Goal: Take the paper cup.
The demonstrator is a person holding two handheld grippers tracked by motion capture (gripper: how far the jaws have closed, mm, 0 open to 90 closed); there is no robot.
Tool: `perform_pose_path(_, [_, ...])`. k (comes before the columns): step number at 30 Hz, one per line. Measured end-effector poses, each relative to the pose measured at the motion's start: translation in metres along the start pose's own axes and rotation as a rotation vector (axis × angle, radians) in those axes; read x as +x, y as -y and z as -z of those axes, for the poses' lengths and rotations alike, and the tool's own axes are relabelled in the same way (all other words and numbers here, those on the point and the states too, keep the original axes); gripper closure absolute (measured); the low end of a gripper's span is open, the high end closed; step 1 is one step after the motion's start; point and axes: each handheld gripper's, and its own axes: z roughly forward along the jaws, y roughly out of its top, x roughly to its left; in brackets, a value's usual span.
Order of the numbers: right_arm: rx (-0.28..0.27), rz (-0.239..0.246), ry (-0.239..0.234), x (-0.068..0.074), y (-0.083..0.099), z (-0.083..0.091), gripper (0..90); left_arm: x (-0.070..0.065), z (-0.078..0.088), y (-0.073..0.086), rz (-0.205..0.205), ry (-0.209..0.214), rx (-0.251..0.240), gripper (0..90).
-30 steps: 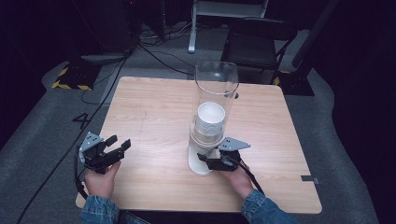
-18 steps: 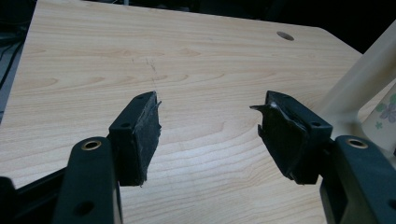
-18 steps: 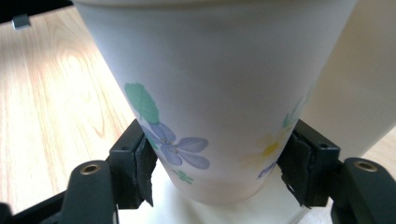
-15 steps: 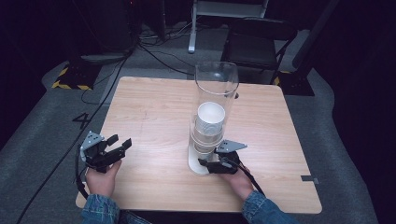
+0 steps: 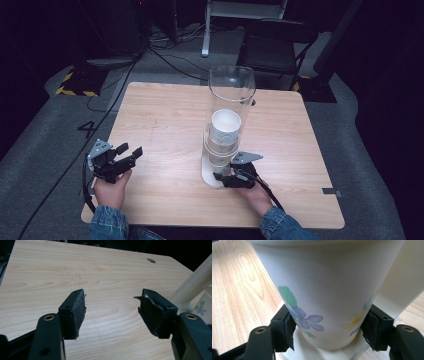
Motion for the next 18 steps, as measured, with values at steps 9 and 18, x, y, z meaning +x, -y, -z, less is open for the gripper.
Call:
perform_pose_path(9, [0.017, 0.004, 0.043, -0.003, 0.004, 0.011, 34.4, 0.003, -0.007, -0.001, 0.006, 0.002, 0.001, 37.7])
perform_pose_path(18, [0.018, 0.003, 0.089, -0.008, 0.012, 0.025, 34.4, -0.002, -0.022, -0.006, -0.006, 0.019, 0.02, 37.7])
